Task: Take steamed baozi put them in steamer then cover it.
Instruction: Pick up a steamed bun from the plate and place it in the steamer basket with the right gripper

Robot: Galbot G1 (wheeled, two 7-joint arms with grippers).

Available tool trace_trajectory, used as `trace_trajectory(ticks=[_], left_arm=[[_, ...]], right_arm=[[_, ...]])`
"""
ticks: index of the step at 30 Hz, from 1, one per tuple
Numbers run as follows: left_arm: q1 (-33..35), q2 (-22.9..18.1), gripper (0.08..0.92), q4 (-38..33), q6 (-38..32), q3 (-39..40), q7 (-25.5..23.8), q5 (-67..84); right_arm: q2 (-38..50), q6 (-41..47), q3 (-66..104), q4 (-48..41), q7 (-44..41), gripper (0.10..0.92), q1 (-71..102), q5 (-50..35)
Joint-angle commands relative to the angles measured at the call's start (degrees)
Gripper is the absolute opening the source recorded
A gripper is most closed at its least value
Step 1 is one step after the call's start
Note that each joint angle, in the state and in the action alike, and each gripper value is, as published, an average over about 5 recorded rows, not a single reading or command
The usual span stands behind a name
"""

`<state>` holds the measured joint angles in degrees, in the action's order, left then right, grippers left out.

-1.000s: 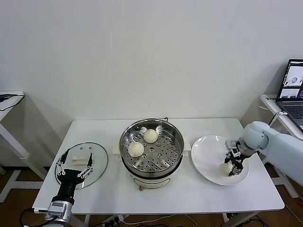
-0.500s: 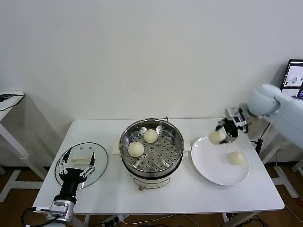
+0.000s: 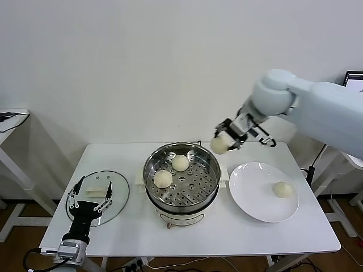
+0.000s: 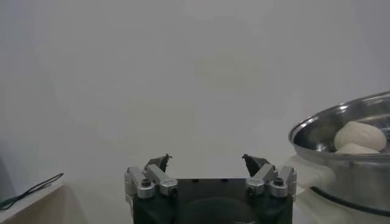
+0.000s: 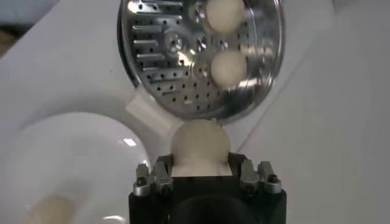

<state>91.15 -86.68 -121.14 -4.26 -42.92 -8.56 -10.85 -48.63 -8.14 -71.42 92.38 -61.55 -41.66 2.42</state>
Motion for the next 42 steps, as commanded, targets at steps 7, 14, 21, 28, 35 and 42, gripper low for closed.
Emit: trace_trajectory(ticks=[7, 14, 21, 28, 35, 42], left_arm=[[-0.15, 0.09, 0.823, 0.42, 0.0, -1.14, -0.29, 0.23], [-0.7, 0.05, 0.823, 0.97, 0.16, -1.27, -0.33, 0.3], [-1.0, 0.01, 0.823, 1.41, 0.09, -1.19, -0.37, 0.25], [-0.97, 0.01, 0.823, 1.54, -0.08, -1.82, -0.52, 0.32], [-0.95, 0.07, 0.823, 1.68, -0.01, -2.38, -0.62, 0.58], [-0.93, 0.02, 0.823, 1.79, -0.05, -2.55, -0.68, 0.62]], right_arm=[[-13.24, -19.3, -7.62, 1.28, 9.85, 0.652, 1.02, 10.31], [-12.96, -22.41, -8.43, 2.87, 9.79, 0.653, 1.58, 9.5], [-13.46, -22.64, -9.04, 2.06, 8.73, 0.654, 2.05, 7.92], [-15.06, -22.79, -9.26, 1.02, 7.61, 0.661, 4.95, 9.46], [-15.83, -22.93, -9.15, -0.44, 6.87, 0.662, 7.75, 10.6], [-16.53, -22.88, -8.35, -2.03, 5.84, 0.662, 10.13, 11.73]])
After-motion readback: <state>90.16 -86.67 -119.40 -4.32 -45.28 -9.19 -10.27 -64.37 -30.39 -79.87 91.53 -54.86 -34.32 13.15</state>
